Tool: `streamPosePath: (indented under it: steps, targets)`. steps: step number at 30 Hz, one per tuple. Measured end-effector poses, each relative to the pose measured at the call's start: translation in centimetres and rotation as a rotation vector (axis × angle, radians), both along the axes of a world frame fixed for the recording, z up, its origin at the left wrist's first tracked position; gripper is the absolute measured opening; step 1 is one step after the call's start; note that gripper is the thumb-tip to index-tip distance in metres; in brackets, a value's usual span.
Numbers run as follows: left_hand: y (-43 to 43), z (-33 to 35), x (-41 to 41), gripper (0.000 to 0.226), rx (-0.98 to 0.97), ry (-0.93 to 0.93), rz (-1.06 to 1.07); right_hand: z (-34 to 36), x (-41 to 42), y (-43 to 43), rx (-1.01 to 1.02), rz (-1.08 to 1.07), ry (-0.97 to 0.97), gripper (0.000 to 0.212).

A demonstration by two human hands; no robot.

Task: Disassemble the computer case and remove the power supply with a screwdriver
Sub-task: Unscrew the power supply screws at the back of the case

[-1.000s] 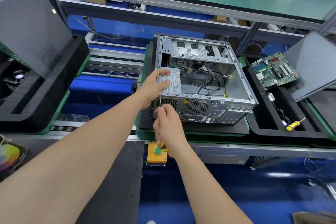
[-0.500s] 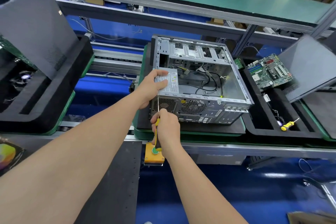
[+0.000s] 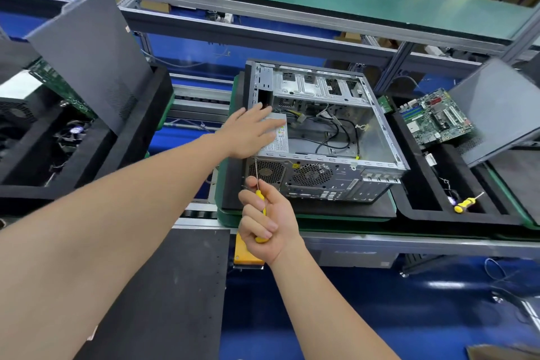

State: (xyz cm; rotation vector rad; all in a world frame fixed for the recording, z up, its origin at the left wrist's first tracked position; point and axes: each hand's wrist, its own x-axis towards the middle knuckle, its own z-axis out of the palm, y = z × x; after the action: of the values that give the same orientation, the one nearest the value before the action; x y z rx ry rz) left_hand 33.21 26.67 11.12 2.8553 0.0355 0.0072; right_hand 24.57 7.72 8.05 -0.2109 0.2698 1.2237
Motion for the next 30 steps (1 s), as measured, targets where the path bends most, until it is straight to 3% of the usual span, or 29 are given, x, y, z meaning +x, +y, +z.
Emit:
streamPosePath:
  steps: [3,5,7,12,14,16,21,26,30]
  targets:
    - [0.0,0.2,0.3,0.053,0.06,0.06,-0.024,-0.3,0.3,0.0,-0.12,-0.003,-0.087,0.027]
    - [-0.5,0.1,0.2,0.053,0.094,0.039,-0.002,-0.1,0.2,0.2,-0.324,-0.011,-0.277,0.024]
    - [-0.7,0.0,0.2,0.051,0.109,0.033,0.016,0.1,0.0,0.6,-0.628,-0.04,-0.602,0.02]
    - [-0.7,0.0,0.3,0.05,0.036,0.046,0.002,0.4,-0.5,1.3,-1.444,-0.014,-1.667,0.026]
    - [-0.6,-0.1,0.4,0.049,0.016,0.041,-0.003,0.0,-0.4,1.3,-1.627,0.008,-1.874,0.02]
    - [-0.6,-0.2,0.5,0.049,0.01,0.033,-0.002,-0.4,-0.3,1.5,-1.68,0.003,-1.952,0.017]
    - [-0.6,-0.2,0.4,0.048,-0.007,0.016,-0.001,-0.1,-0.1,1.3,-1.53,-0.083,-1.733,0.029]
    - [-0.6,-0.3,0.4,0.048,-0.008,0.001,0.006,1.4,0.8,0.8,-1.067,0.014,-0.949,0.039]
    - [-0.6,-0.4,0.3,0.048,-0.001,-0.016,0.007,1.5,1.6,-0.5,-0.638,0.02,-0.602,0.022]
